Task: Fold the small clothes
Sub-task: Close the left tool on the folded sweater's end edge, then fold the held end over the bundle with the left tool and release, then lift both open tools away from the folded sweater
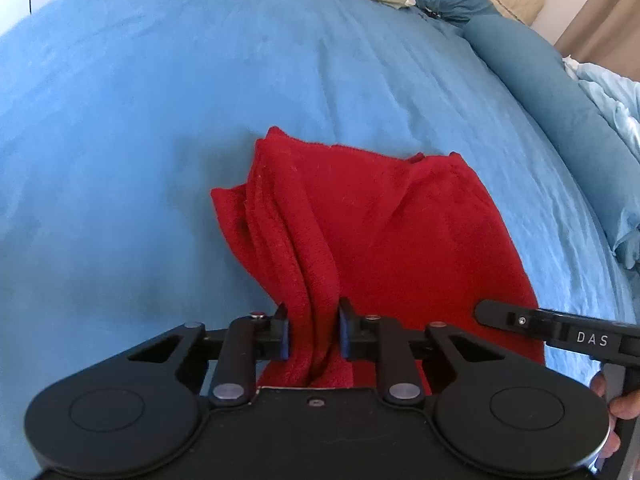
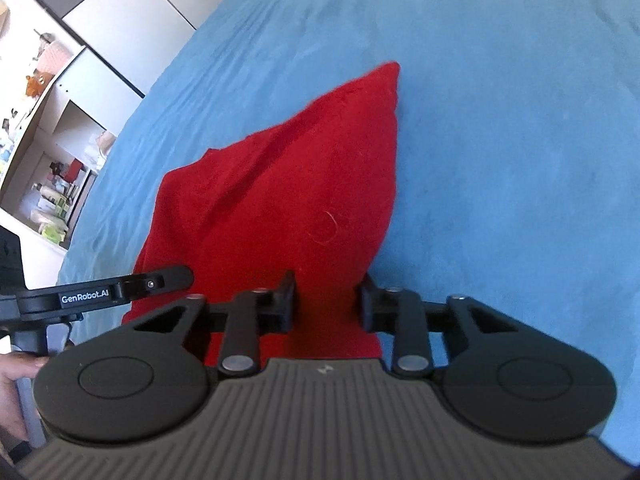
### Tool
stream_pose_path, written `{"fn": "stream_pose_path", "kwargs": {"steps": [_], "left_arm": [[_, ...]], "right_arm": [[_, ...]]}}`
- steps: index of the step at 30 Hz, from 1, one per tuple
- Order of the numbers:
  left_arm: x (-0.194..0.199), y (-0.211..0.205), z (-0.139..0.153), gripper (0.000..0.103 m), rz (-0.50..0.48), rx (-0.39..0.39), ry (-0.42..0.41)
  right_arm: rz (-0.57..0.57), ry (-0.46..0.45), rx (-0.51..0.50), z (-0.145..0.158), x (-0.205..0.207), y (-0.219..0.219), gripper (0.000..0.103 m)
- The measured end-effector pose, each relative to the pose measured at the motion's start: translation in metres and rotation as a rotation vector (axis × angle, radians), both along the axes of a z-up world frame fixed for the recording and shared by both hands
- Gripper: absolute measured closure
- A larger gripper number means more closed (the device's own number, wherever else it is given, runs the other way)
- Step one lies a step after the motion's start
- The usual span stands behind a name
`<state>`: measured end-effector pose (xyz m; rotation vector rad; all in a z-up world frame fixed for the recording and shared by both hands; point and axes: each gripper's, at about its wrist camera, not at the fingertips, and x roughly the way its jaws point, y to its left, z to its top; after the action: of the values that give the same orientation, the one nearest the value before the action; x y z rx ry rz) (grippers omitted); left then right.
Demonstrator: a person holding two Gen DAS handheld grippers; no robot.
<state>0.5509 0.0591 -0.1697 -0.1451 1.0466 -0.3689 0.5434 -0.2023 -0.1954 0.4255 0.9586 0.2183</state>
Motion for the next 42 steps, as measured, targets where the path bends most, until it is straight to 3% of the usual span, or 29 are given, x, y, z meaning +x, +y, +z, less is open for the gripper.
{"fn": "stream_pose_path", "kwargs": {"steps": [3,7,13,17,22,25,27,29,30,33,35,39,42], "left_arm": [[-0.012,-0.008,0.017,0.081,-0.011,0.035,-0.040],[-0.039,-0.021,0.046,0.082,-0.027,0.027,-0.074],[-0.115,-0.047,0.080,0.081,-0.042,0.008,-0.048],[-0.166,-0.079,0.068,0.081,-0.043,0.008,-0.011],[-0.193,-0.112,0.019,0.080,-0.021,0.022,0.036],[-0.201,-0.120,0.009,0.068,-0.008,0.085,-0.021],[-0.205,-0.119,0.011,0.051,-0.004,0.105,-0.050],[-0.212,-0.115,0.016,0.025,-0.005,0.130,-0.095],[-0.214,-0.113,0.020,0.021,-0.004,0.147,-0.120],[-0.220,-0.105,0.028,0.015,-0.002,0.184,-0.176],[-0.222,-0.105,0.023,0.012,-0.007,0.208,-0.202],[-0.235,-0.093,-0.013,0.010,-0.034,0.245,-0.255],[-0.244,-0.083,-0.031,0.006,-0.017,0.205,-0.297]], "right_arm": [[0.014,-0.038,-0.007,0.014,-0.003,0.002,0.063],[0.030,-0.080,-0.005,0.043,-0.025,-0.006,0.063],[0.062,-0.089,-0.022,0.092,-0.099,-0.039,0.063],[0.082,-0.073,-0.078,0.095,-0.156,-0.061,0.063],[0.026,-0.002,-0.081,0.045,-0.203,-0.096,0.061],[0.000,-0.004,-0.065,0.015,-0.214,-0.110,0.057],[-0.015,-0.027,-0.052,0.010,-0.216,-0.112,0.049],[-0.013,-0.036,-0.063,0.012,-0.217,-0.111,0.041],[-0.010,-0.046,-0.078,0.015,-0.218,-0.109,0.034],[-0.058,-0.124,-0.176,0.032,-0.229,-0.112,0.002],[-0.103,-0.130,-0.224,0.032,-0.232,-0.116,0.000],[-0.088,-0.131,-0.316,0.003,-0.236,-0.121,0.001],[-0.093,-0.168,-0.256,-0.025,-0.243,-0.133,0.000]]}}
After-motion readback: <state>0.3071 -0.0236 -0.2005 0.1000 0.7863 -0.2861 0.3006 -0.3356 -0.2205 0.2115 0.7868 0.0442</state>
